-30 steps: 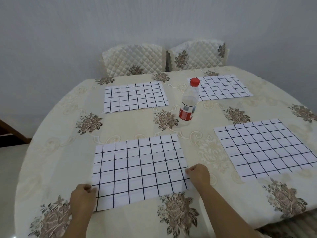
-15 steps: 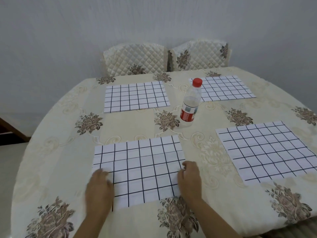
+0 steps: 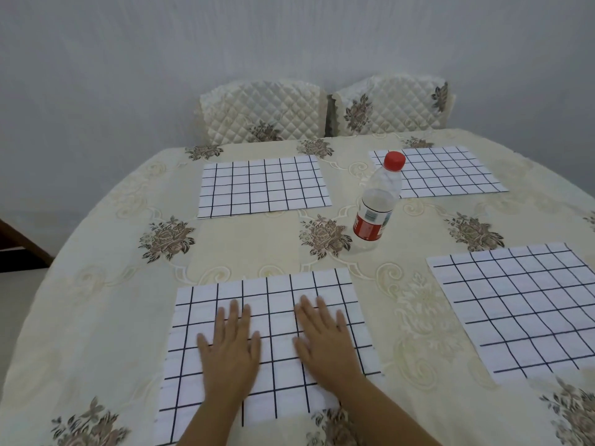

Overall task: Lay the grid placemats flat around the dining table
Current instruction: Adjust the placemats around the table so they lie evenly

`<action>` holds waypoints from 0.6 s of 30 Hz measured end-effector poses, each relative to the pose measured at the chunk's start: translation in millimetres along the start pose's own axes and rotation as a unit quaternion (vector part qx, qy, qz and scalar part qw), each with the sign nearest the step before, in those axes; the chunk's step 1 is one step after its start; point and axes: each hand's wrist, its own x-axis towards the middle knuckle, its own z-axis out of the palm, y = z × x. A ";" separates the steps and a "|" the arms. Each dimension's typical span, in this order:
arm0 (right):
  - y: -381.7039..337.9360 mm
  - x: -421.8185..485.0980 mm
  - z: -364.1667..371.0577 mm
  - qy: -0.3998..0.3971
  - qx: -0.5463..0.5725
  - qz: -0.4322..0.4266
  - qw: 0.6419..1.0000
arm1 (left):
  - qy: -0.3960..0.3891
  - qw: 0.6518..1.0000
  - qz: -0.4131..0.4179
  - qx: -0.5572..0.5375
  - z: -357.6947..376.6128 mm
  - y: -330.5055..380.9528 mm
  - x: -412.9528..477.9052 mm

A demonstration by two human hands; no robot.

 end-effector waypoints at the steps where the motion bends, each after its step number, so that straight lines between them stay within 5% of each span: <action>1: 11.3 2.5 -1.3 0.015 -0.003 0.015 1.000 | 0.008 1.000 -0.018 0.004 -5.1 -7.8 1.1; 11: 35.4 28.2 -30.5 0.075 0.024 0.149 0.986 | 0.072 0.997 -0.028 0.018 -28.6 -45.0 20.7; 14: -1.7 48.9 -25.8 0.043 0.027 0.089 0.995 | 0.103 0.993 0.059 0.012 -29.7 -6.8 29.1; 18: -30.3 51.0 -8.2 -0.024 0.034 -0.016 0.999 | 0.046 0.992 0.120 0.014 -11.4 18.6 39.5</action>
